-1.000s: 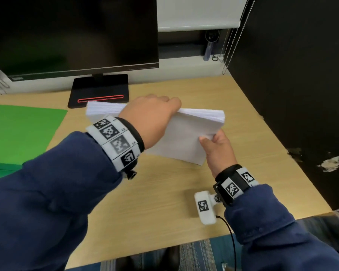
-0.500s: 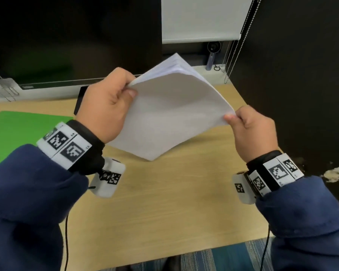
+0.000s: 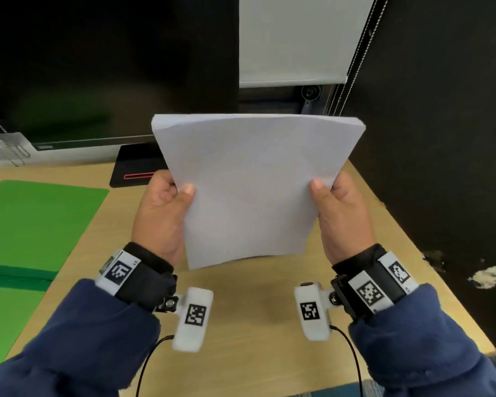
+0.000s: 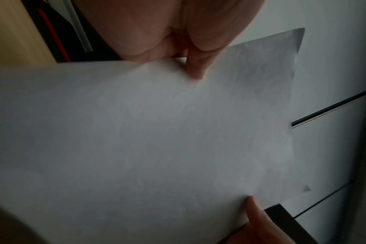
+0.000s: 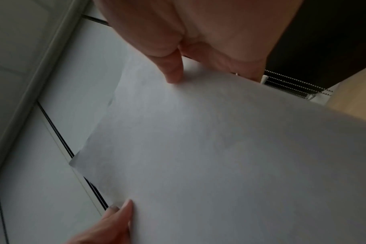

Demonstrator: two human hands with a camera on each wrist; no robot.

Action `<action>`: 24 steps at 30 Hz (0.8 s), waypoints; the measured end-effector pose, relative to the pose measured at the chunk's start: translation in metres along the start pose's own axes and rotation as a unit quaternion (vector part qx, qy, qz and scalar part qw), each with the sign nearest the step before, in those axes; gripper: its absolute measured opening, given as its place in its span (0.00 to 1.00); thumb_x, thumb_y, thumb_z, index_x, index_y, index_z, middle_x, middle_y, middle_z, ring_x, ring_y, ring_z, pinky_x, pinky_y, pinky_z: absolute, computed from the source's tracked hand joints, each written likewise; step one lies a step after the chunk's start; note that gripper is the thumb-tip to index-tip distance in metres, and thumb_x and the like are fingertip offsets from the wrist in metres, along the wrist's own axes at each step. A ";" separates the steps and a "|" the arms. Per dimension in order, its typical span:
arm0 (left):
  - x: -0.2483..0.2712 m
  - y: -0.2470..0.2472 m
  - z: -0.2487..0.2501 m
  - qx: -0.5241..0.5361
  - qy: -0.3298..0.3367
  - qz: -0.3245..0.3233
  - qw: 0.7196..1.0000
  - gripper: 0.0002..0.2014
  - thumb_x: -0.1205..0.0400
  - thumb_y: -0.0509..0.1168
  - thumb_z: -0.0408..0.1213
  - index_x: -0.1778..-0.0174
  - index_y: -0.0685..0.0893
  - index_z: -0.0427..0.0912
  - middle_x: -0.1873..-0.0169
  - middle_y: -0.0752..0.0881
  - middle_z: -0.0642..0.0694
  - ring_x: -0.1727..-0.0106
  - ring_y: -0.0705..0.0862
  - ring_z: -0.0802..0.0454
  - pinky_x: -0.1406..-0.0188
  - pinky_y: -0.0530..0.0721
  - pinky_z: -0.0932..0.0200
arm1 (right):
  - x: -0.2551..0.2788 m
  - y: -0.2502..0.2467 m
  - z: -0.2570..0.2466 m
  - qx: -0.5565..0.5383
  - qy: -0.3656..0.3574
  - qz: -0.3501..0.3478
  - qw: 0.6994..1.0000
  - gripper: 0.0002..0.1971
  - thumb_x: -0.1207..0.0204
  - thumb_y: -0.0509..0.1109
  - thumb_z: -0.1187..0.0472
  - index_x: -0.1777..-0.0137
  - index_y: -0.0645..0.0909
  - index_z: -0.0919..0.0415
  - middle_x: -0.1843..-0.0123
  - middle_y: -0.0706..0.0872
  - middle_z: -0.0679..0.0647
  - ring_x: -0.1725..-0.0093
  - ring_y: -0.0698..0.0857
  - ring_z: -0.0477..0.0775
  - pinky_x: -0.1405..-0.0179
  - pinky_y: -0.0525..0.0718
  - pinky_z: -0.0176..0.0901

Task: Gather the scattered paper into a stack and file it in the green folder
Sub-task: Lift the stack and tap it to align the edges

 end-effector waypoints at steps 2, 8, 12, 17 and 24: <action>0.001 -0.002 -0.009 -0.009 -0.015 0.015 1.000 0.13 0.15 0.58 0.22 0.47 0.79 0.47 0.52 0.92 0.56 0.48 0.89 0.59 0.49 0.86 0.62 | 0.003 0.002 0.007 0.005 0.006 0.000 1.000 0.11 0.14 0.61 0.62 0.36 0.80 0.54 0.37 0.89 0.55 0.38 0.88 0.58 0.44 0.88 0.52; 0.005 -0.010 -0.035 -0.096 -0.082 0.064 0.990 0.12 0.13 0.58 0.24 0.45 0.78 0.48 0.47 0.88 0.51 0.49 0.88 0.58 0.53 0.84 0.62 | 0.013 0.010 0.026 0.070 0.053 0.014 0.996 0.06 0.13 0.61 0.63 0.42 0.77 0.55 0.46 0.87 0.48 0.50 0.87 0.41 0.48 0.86 0.54; -0.011 -0.002 -0.004 -0.129 0.012 0.076 0.989 0.15 0.15 0.59 0.25 0.37 0.76 0.49 0.42 0.88 0.51 0.44 0.88 0.61 0.48 0.87 0.62 | 0.011 0.016 -0.001 0.142 -0.052 0.014 0.988 0.22 0.15 0.62 0.65 0.24 0.68 0.48 0.32 0.78 0.33 0.33 0.81 0.37 0.30 0.82 0.48; -0.015 0.007 0.025 -0.311 0.174 0.003 0.934 0.27 0.13 0.57 0.29 0.19 0.69 0.55 0.28 0.78 0.43 0.32 0.79 0.63 0.25 0.74 0.60 | 0.006 0.020 -0.019 0.272 -0.204 -0.003 0.941 0.31 0.15 0.58 0.71 0.16 0.59 0.45 0.27 0.74 0.40 0.31 0.73 0.29 0.34 0.68 0.18; -0.010 0.007 0.023 -0.329 0.169 0.025 0.929 0.19 0.12 0.58 0.30 0.29 0.80 0.53 0.37 0.81 0.48 0.41 0.78 0.69 0.38 0.76 0.72 | 0.005 0.018 -0.013 0.257 -0.187 0.008 0.948 0.23 0.13 0.58 0.69 0.22 0.76 0.53 0.45 0.80 0.49 0.48 0.78 0.33 0.45 0.75 0.22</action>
Point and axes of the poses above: each hand's wrist, its own x-axis away from the middle knuckle, its own y-axis out of the palm, z = x × y, the point moved 2 cm from there along -x, towards the middle knuckle
